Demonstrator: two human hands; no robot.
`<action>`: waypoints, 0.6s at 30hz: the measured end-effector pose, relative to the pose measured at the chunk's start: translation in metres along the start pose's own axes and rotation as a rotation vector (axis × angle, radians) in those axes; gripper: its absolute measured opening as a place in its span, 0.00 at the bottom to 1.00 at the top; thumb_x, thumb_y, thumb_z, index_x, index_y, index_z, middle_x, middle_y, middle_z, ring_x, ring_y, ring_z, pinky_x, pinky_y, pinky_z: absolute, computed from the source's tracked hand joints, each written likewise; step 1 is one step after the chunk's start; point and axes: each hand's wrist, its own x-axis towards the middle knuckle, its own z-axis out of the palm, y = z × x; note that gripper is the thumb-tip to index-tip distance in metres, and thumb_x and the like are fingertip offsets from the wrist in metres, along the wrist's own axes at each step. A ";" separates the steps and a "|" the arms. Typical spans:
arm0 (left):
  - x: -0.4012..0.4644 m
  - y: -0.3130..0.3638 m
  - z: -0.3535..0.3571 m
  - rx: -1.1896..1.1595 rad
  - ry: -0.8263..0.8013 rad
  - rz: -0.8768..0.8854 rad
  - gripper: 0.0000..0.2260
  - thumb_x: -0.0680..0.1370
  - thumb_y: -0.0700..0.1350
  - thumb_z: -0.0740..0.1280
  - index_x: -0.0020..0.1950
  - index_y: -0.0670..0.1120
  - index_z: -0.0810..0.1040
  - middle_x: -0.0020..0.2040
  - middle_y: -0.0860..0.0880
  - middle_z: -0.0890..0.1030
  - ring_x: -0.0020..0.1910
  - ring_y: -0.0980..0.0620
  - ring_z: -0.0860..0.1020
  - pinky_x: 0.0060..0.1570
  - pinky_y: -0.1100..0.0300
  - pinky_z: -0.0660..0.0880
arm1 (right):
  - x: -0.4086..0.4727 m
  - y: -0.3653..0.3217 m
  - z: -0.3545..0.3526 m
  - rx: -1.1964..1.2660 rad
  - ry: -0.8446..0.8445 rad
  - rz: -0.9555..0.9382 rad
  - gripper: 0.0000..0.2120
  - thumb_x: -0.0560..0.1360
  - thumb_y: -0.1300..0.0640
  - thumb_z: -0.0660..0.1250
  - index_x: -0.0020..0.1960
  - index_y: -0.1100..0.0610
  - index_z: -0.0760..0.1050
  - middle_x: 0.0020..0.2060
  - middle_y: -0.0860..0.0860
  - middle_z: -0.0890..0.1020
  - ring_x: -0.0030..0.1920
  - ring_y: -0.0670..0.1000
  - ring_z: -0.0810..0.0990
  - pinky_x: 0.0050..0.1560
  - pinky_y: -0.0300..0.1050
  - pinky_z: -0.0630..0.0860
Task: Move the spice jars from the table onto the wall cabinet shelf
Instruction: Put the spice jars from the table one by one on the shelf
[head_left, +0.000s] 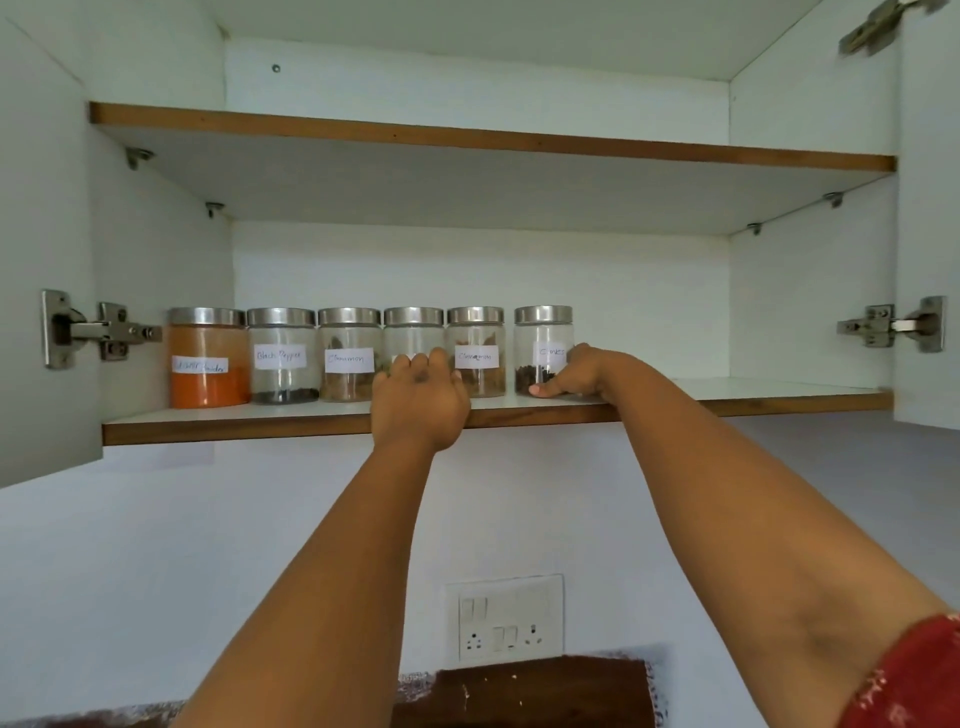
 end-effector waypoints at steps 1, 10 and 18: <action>0.000 0.000 0.000 0.002 0.003 0.000 0.15 0.82 0.50 0.51 0.59 0.43 0.72 0.54 0.44 0.79 0.55 0.44 0.73 0.55 0.48 0.68 | 0.002 0.001 0.001 0.007 -0.004 -0.008 0.47 0.67 0.43 0.76 0.75 0.62 0.58 0.72 0.58 0.66 0.70 0.59 0.68 0.66 0.51 0.67; -0.001 0.000 -0.001 0.036 -0.031 0.022 0.17 0.82 0.50 0.51 0.61 0.43 0.73 0.55 0.45 0.79 0.58 0.44 0.71 0.55 0.49 0.68 | 0.001 -0.001 0.011 -0.073 -0.010 -0.046 0.43 0.72 0.39 0.70 0.75 0.63 0.59 0.73 0.58 0.66 0.70 0.59 0.68 0.64 0.49 0.67; -0.002 0.000 -0.002 0.046 -0.051 0.016 0.18 0.82 0.50 0.50 0.62 0.43 0.73 0.56 0.44 0.78 0.60 0.44 0.70 0.52 0.50 0.69 | -0.003 -0.002 0.014 -0.171 0.013 -0.089 0.37 0.74 0.38 0.67 0.71 0.64 0.65 0.67 0.60 0.71 0.65 0.58 0.72 0.57 0.45 0.69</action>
